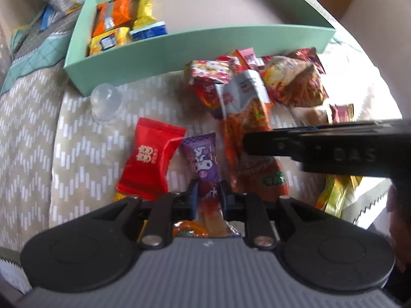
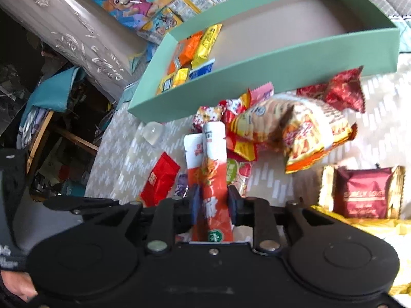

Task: Organize snacks
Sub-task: 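Grasp the purple candy stick with left tool while right tool grasps red sausage stick, then place both sticks in the tray next to the bars and open both tools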

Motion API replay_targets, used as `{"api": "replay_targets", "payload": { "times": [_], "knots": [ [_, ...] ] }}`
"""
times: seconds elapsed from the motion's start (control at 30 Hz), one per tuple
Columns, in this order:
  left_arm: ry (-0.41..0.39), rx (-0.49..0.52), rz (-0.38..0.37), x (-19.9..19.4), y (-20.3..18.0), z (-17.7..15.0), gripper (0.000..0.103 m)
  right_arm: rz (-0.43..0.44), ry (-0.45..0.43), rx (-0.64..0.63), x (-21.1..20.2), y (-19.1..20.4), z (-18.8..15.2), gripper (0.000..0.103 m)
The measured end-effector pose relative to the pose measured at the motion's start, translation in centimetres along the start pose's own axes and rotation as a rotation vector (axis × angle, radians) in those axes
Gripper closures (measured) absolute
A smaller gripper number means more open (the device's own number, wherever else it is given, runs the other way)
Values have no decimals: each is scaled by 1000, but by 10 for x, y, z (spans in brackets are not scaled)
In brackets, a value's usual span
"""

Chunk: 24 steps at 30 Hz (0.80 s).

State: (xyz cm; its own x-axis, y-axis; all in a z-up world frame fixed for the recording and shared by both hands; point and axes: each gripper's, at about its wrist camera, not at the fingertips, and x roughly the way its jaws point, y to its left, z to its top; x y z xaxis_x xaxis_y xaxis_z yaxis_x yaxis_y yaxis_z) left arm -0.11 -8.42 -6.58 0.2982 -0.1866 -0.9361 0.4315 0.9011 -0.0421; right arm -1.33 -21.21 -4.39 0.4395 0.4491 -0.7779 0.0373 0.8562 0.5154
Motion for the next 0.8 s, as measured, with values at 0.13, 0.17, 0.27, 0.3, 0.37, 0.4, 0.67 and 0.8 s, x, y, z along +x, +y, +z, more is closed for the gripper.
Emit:
{"api": "replay_targets", "payload": {
  "times": [0.13,0.17,0.27,0.3,0.37,0.4,0.67,0.8],
  "knots": [
    [-25,31,15,-5,-5,-1,90,3,15,-38,2,13,-2,87],
    [-36,29,10,-8,-4,-1,90,5,5,-45,-2,17,-2,87],
    [-77,8,-21,-23,2,3,90,27,-21,-30,-14,21,6,88],
    [-94,2,-29,-29,4,5,90,29,-33,-28,-17,23,10,88],
    [-127,-14,-42,-41,9,9,90,43,-57,-21,-24,26,18,88],
    [-144,-23,-45,-47,12,12,90,51,-72,-19,-29,28,23,88],
    [-237,-80,-19,-55,39,78,90,22,-163,3,-35,33,90,88],
    [-269,-99,-8,-44,48,126,90,-14,-184,31,-21,30,129,88]
  ]
}}
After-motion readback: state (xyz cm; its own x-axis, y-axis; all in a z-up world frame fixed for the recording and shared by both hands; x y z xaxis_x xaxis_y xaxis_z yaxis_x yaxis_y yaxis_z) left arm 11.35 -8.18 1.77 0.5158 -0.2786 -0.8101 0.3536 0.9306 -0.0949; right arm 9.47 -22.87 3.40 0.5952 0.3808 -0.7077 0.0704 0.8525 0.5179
